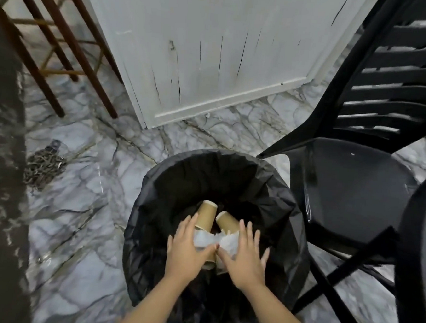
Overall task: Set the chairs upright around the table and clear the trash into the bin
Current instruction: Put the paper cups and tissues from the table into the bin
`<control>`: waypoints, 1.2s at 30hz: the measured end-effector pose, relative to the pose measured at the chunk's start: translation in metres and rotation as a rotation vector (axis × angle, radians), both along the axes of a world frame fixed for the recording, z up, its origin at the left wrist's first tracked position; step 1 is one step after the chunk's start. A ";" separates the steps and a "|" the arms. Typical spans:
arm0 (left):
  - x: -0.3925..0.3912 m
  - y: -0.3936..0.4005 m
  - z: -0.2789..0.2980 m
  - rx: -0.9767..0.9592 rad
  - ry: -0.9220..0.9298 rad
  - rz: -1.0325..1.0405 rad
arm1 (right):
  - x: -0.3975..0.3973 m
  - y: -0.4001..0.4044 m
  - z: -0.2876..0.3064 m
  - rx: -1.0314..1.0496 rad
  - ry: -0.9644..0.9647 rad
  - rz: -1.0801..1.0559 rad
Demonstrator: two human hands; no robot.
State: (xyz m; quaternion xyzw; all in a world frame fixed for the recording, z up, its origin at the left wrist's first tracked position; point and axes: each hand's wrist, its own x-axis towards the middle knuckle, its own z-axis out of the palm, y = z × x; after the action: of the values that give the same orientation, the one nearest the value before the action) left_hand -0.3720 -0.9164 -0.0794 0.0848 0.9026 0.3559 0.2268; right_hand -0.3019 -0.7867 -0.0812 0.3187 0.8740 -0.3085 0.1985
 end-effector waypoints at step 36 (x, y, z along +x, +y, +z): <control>0.040 0.199 0.329 0.284 0.372 -0.676 | 0.127 0.164 0.348 0.342 0.458 -0.393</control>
State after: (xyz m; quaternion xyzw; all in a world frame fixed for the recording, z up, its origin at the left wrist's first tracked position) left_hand -0.3325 -0.7179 0.2499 0.4700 0.7914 0.3609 0.1499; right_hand -0.1752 -0.6230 0.2670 0.4318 0.8569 -0.2535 -0.1223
